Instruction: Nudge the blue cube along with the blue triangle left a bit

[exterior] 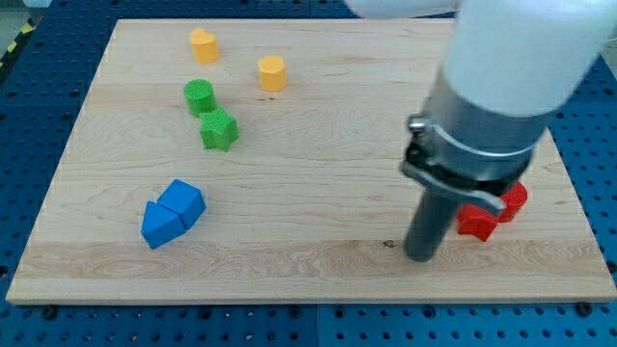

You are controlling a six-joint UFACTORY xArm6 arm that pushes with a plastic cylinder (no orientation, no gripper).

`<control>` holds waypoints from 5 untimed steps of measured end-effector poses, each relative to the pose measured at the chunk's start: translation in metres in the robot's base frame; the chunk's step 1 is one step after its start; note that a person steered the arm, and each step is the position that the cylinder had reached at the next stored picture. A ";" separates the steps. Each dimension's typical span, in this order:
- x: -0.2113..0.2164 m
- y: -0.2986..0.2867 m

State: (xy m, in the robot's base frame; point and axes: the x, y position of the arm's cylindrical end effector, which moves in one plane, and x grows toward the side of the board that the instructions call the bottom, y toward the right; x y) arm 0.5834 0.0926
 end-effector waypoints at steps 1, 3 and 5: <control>-0.012 -0.041; -0.046 -0.109; -0.077 -0.130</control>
State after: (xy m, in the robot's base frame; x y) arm 0.5069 -0.0369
